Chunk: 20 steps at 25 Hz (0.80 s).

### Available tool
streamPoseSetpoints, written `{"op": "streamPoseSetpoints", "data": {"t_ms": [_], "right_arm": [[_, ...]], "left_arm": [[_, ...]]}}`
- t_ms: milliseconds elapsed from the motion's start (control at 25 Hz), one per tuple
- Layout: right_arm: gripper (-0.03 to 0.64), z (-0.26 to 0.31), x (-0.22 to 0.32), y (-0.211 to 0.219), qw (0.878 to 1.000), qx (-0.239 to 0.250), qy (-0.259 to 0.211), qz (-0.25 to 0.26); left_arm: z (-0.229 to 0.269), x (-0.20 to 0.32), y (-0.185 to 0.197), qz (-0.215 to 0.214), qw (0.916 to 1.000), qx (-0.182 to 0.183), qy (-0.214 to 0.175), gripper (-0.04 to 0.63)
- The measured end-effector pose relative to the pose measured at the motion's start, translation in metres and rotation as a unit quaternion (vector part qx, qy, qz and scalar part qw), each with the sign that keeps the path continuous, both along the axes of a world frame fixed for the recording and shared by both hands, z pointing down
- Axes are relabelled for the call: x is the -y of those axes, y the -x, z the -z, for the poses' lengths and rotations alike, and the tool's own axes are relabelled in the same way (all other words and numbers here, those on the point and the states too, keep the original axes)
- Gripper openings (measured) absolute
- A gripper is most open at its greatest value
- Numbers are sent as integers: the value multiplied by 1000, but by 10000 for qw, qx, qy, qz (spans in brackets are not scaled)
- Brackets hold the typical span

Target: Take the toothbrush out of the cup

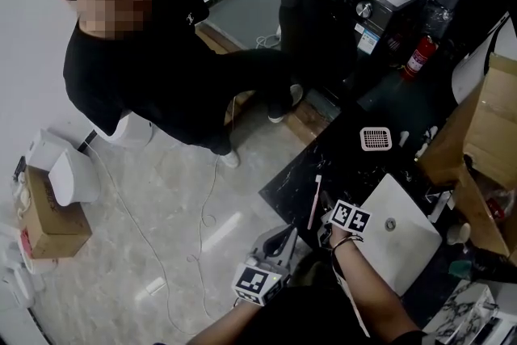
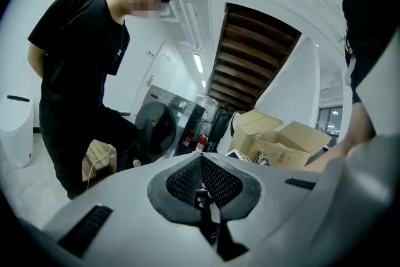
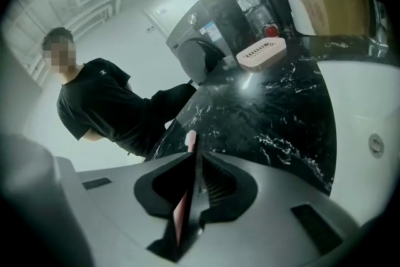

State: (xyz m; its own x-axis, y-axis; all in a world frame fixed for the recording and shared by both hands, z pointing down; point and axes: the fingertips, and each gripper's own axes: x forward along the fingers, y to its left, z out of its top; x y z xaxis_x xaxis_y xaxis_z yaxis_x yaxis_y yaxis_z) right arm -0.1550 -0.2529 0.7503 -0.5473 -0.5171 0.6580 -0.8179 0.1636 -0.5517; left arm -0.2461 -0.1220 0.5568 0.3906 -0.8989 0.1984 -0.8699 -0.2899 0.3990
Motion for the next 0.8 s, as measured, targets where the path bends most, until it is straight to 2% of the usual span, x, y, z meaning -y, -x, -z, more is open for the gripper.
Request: {"op": "streamPoseSetpoints", "data": {"t_ms": [320,440,600,800], "right_arm": [[64,3,-5,2,9999,-2,-115,54],[51,11,-13,1,9995,-154,-220,158],[14,31,-25,-3,9967,-432,-580,364],[14,79,-44,-12,9899,-624,-1180,487]], "left_arm": [[4,-8,12,59,9999,-11,-87,25],[6,-11,17,38,9999,20,-164,25],[15,-14,23,96,9996,-138,-218,25],[24,-18,23,-43,9991,-283,-325,25]]}}
